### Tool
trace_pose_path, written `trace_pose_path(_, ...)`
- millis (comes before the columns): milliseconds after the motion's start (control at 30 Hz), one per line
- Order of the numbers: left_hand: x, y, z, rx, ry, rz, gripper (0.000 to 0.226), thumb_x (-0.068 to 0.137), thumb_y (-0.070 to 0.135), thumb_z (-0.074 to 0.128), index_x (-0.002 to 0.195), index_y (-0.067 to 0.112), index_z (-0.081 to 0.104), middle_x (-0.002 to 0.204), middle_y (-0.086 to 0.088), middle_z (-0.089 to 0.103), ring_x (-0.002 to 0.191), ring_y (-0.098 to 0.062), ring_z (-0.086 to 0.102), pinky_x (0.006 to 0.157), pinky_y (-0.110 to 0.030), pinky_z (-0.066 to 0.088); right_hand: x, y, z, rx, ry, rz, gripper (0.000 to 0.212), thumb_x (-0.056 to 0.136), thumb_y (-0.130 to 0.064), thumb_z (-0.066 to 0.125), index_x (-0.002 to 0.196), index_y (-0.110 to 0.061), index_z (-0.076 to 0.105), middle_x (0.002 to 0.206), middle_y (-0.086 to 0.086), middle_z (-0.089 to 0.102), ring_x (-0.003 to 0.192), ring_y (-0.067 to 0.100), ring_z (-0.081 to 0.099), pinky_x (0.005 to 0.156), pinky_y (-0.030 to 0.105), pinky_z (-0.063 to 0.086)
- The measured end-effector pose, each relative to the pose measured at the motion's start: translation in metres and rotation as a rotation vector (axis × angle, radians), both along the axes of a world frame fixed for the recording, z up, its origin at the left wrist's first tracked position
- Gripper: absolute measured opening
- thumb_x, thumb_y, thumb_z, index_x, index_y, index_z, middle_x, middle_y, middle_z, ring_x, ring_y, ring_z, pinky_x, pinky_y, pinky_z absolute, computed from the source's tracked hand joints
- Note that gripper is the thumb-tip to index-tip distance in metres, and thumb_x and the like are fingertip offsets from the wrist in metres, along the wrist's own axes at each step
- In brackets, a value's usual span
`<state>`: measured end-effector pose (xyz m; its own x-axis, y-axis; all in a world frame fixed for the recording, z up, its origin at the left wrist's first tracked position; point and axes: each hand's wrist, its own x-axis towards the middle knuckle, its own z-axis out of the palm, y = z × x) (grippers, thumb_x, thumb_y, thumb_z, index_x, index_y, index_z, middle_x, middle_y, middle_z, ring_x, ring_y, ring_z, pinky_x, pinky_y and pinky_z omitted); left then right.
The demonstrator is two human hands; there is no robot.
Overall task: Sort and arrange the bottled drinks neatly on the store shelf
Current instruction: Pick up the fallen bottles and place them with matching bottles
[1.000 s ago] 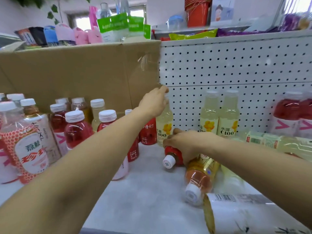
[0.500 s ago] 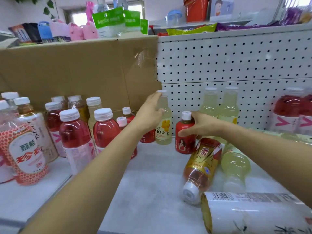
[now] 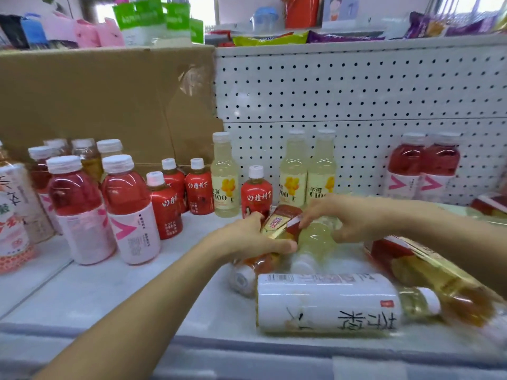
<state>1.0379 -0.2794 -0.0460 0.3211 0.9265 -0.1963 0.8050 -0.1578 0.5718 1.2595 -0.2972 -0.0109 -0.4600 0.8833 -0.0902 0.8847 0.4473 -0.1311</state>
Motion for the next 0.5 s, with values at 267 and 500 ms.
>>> trace_pose_path(267, -0.008, -0.020, 0.001, -0.004, 0.038, 0.092, 0.082, 0.073, 0.047, 0.081, 0.138, 0.027, 0.034, 0.106, 0.005, 0.060, 0.094, -0.014, 0.062, 0.086, -0.032, 0.055, -0.003, 0.004, -0.027, 0.399, -0.361, 0.258, 0.073, 0.078, -0.054, 0.071, 0.141, -0.044, 0.037, 0.135, -0.010, 0.048, 0.117, 0.014, 0.044, 0.088, 0.031, 0.047)
trace_pose_path(500, -0.023, -0.028, -0.011, 0.088, -0.130, 0.216, 0.068, 0.067, 0.038, 0.082, 0.121, 0.028, 0.042, 0.105, 0.002, 0.061, 0.089, -0.017, 0.067, 0.082, -0.039, 0.059, 0.009, 0.009, -0.015, 0.559, -0.222, 0.202, 0.066, 0.086, -0.058, 0.060, 0.145, -0.038, 0.038, 0.132, -0.011, 0.055, 0.113, 0.014, 0.053, 0.078, 0.030, 0.050)
